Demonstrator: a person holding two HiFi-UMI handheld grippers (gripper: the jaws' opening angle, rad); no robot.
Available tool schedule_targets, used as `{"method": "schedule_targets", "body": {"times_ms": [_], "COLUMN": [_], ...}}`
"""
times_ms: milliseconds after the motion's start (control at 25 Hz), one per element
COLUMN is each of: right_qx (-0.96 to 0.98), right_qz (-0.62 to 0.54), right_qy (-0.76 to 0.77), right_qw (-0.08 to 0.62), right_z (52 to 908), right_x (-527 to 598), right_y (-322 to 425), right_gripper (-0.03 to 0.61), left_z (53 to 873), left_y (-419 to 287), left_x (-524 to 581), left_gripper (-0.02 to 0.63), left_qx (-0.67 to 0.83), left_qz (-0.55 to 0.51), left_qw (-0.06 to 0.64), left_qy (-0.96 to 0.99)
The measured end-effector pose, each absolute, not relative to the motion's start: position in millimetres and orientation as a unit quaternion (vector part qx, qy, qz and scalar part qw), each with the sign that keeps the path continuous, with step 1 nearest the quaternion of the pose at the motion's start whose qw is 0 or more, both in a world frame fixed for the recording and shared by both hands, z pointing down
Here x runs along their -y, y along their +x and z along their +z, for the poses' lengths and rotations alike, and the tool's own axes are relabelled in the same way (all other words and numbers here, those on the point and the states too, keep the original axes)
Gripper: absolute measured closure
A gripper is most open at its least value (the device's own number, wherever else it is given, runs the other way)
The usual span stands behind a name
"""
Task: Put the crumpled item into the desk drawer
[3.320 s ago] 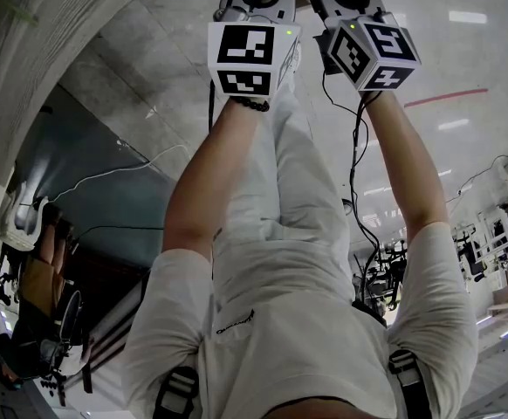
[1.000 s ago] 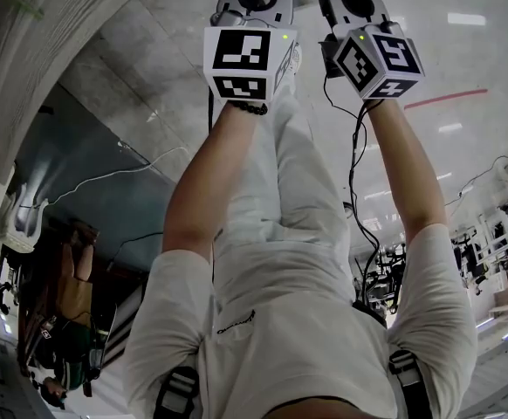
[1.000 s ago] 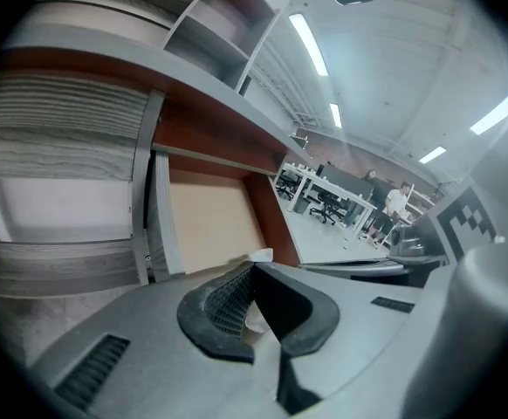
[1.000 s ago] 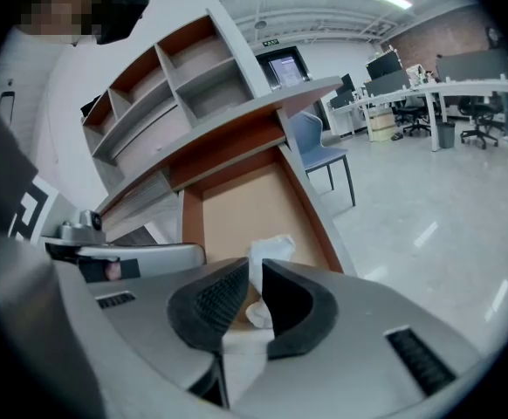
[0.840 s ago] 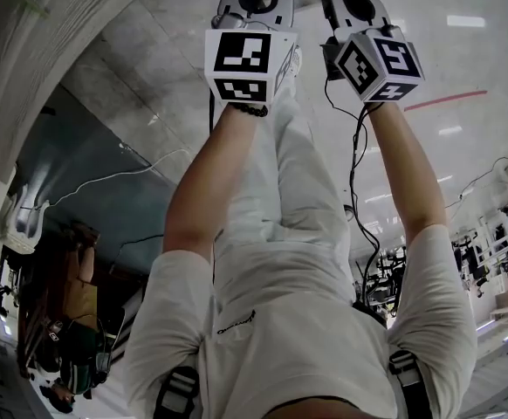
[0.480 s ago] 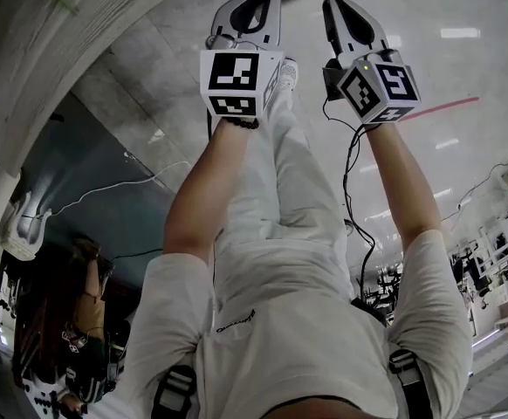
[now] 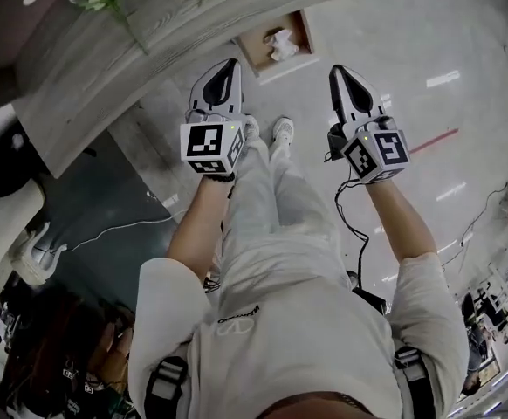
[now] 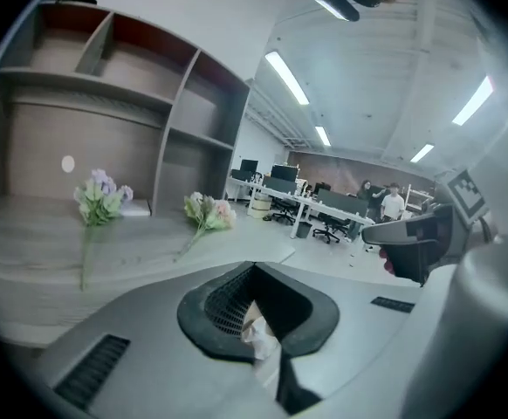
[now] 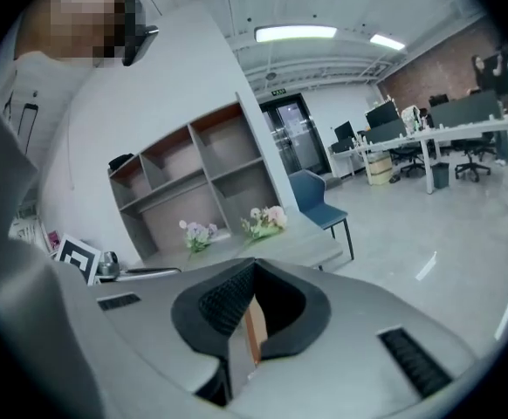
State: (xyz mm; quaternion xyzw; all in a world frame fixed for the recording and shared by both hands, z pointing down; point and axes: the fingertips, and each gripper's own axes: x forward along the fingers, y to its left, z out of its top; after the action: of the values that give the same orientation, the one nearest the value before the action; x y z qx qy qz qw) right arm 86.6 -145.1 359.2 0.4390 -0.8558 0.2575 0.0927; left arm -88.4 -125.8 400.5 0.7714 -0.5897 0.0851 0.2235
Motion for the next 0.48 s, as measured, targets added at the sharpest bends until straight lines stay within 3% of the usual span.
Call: {"method": "schedule_targets", "body": {"times_ms": [480], "right_qx": [0.841], "right_qz": [0.178], "right_qy": [0.509], "right_qw": [0.051], "right_z": [170.8], "right_x": [96.3], "right_y": [145.0], "right_gripper": [0.58], "left_z": [215.1], "left_y": [-130.5], "left_x": [65.4], "left_gripper": [0.611], "left_qx": [0.611], "left_qz": [0.058], "left_qw": [0.141], "left_qy": [0.777]}}
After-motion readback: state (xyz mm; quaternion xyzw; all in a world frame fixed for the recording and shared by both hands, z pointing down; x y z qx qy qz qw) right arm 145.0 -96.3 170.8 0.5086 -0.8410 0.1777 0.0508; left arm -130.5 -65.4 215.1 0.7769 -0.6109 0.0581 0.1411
